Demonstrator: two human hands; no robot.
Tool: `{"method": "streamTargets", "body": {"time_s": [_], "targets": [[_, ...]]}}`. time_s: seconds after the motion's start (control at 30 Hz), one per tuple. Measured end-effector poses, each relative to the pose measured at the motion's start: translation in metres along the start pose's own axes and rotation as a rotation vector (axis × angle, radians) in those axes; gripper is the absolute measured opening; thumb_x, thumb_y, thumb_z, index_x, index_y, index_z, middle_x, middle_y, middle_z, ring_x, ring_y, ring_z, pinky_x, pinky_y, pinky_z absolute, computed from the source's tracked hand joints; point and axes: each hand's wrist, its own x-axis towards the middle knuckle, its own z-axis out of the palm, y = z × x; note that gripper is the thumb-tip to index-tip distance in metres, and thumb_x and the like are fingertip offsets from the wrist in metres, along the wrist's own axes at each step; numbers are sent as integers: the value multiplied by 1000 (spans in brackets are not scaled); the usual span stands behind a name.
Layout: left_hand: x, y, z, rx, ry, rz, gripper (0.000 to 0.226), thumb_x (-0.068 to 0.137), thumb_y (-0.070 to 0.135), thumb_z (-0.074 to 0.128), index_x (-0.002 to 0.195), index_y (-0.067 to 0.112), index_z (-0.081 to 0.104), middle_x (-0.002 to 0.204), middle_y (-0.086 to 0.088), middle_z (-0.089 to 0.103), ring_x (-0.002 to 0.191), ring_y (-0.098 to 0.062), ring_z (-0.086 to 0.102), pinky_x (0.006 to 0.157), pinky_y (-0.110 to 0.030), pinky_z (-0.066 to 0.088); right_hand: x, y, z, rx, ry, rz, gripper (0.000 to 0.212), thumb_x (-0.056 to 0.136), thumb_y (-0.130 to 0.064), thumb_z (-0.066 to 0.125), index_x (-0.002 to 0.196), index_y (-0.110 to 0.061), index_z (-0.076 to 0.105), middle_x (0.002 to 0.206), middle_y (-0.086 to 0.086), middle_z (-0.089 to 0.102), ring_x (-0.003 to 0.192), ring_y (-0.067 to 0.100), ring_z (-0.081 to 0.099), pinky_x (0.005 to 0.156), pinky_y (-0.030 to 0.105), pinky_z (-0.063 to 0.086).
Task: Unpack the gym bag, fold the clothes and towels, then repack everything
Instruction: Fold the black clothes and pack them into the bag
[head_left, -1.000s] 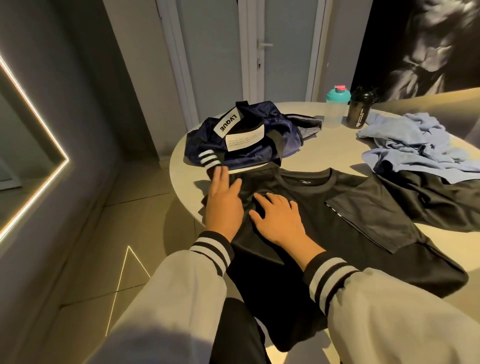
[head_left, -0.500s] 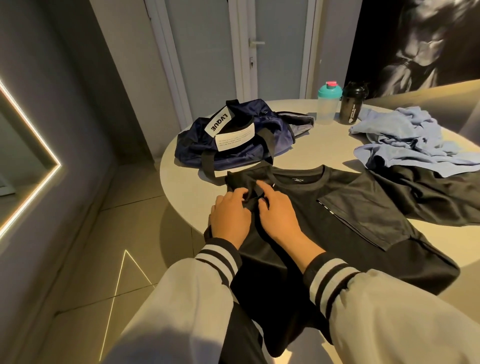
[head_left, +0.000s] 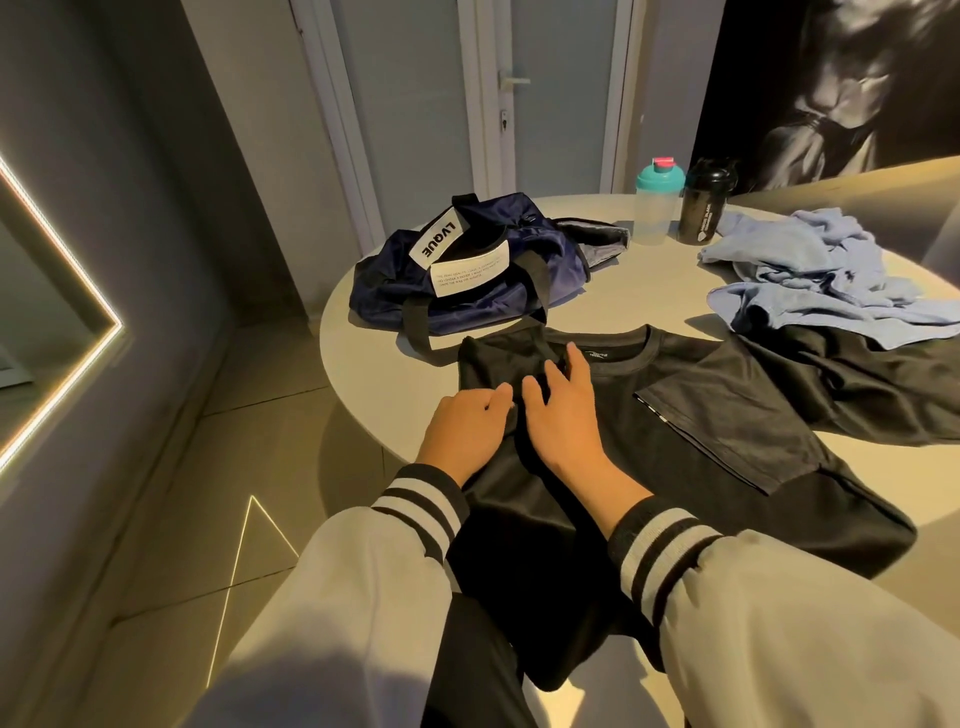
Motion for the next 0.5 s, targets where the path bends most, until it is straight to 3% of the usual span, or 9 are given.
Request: {"method": "streamTargets", "body": {"time_s": [0.1, 0.17, 0.23, 0.33, 0.4, 0.5], "targets": [[-4, 2, -4, 0, -79, 15, 43, 107, 35, 37, 98, 15, 73, 101, -2, 69, 100, -23, 61, 91, -32, 43, -1, 5, 0, -82, 2, -40, 37, 102, -20, 51, 134, -4, 60, 160, 7, 24, 145, 24, 22, 116, 27, 18], [-6, -5, -3, -2, -95, 23, 33, 105, 28, 43, 110, 13, 73, 128, -8, 66, 122, -26, 56, 102, -33, 41, 0, 9, 1, -187, -47, -80, 36, 99, -12, 51, 132, -3, 61, 149, 9, 39, 137, 25, 30, 108, 21, 21], [-8, -14, -3, -56, -55, 20, 27, 102, 25, 48, 122, 23, 67, 140, -3, 59, 128, -24, 52, 109, -33, 38, 0, 10, 2, -265, -87, -116, 34, 97, -6, 52, 128, 0, 63, 139, 12, 49, 130, 27, 39, 105, 23, 30], [-7, -26, -2, 139, -33, 41, 43, 101, 28, 46, 144, 30, 47, 151, 0, 49, 136, -23, 45, 121, -47, 25, -2, 5, 1, -297, -54, -175, 27, 94, -3, 53, 114, 6, 69, 131, 18, 56, 121, 32, 49, 102, 30, 36], [0, -33, 0, 317, -59, 38, 52, 104, 35, 36, 155, 31, 33, 165, 3, 26, 153, -18, 20, 125, -49, 7, -4, 2, 1, -291, -27, -225, 27, 95, -4, 54, 116, 8, 67, 136, 21, 54, 127, 34, 46, 107, 29, 30], [11, -40, -1, 423, -69, -1, 55, 106, 37, 23, 160, 29, 18, 170, 1, 7, 156, -18, 2, 125, -49, 3, -2, 4, 6, -407, -133, -232, 41, 101, -26, 53, 136, -5, 58, 157, 9, 36, 147, 27, 26, 122, 43, 16]]}}
